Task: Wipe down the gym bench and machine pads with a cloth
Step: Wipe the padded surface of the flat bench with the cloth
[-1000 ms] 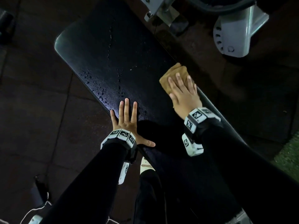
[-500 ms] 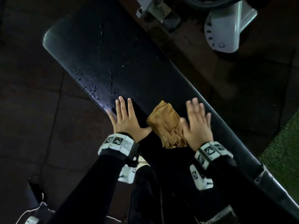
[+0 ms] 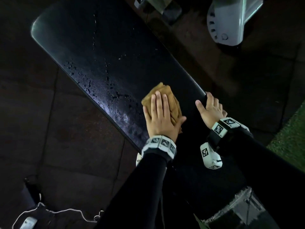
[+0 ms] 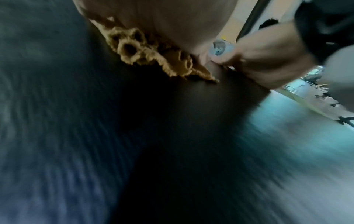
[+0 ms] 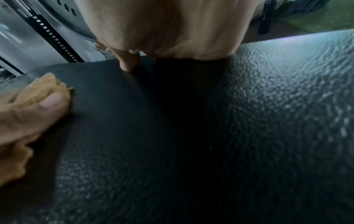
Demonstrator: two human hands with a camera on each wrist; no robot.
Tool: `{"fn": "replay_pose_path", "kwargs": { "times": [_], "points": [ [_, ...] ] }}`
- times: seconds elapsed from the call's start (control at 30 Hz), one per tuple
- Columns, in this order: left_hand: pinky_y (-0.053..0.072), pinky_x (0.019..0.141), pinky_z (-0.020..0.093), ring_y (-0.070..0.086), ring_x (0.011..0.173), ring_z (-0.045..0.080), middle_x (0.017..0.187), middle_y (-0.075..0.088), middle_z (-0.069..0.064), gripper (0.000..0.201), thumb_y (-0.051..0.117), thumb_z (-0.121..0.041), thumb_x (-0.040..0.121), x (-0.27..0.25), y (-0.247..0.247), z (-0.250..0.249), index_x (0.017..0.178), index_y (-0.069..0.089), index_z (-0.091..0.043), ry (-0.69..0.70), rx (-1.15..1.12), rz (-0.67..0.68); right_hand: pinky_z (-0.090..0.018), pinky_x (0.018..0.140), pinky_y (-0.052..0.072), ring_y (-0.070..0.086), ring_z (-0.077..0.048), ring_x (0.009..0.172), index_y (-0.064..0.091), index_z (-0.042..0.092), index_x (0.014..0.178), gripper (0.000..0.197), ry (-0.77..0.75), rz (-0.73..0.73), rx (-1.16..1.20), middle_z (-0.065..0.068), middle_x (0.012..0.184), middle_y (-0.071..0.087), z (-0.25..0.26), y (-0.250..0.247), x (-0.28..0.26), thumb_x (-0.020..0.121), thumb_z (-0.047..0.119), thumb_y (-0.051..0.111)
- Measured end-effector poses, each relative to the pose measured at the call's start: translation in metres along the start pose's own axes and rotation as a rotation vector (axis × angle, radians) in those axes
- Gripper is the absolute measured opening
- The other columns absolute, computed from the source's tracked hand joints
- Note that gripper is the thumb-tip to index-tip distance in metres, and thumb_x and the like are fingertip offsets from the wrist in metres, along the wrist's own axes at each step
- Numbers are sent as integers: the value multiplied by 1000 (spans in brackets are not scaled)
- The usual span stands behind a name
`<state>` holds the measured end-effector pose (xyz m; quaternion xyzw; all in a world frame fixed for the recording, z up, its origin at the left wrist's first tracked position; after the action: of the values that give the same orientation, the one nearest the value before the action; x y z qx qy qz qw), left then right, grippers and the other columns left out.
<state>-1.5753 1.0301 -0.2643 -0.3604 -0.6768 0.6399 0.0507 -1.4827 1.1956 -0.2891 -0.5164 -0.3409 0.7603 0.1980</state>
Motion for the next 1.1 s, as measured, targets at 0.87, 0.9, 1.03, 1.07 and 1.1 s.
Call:
{"fn": "replay_pose_path", "kwargs": {
  "times": [0.87,0.9,1.03,1.07,1.1],
  "points": [
    [-9,117,41,-3,147,20,160,3,7,63,26,-43,99,11,-7,8,151,8,-11,142,-26,-65,-49,109,15,25,-27,136,12,32,146,65,-27,-1,23,-3,149,25,-10,8,14,90,62,28],
    [-8,117,41,-5,147,20,160,0,6,63,24,-43,99,23,-12,17,151,5,-12,129,-21,-64,-49,109,15,26,-27,135,12,32,145,65,-28,-4,22,-3,148,26,-11,9,14,90,63,28],
    [-3,117,46,-4,147,24,160,-2,7,63,22,-42,100,39,-28,77,152,2,-12,-66,-59,-107,-49,108,16,26,-27,135,12,31,145,66,-26,-4,14,-3,148,26,-11,9,15,90,63,27],
    [-2,117,47,-3,147,25,160,0,8,62,24,-41,101,33,-30,91,152,4,-11,-116,-83,-132,-49,108,16,26,-27,135,12,31,145,66,-25,-6,11,-3,149,26,-11,9,15,90,62,27],
    [0,118,49,-1,147,27,160,3,10,62,25,-39,101,24,-30,102,151,6,-9,-161,-104,-157,-49,108,16,26,-27,135,12,31,146,65,-24,-8,9,-4,149,26,-11,8,15,90,62,27]
  ]
}}
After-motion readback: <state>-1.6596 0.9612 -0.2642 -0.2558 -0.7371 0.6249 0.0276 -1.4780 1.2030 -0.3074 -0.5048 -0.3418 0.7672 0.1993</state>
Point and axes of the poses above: each hand's wrist, its own x-axis towards the middle knuckle, its own y-axis out of the palm, z = x × y, the point moved 7 cm from there along x, towards the middle knuckle
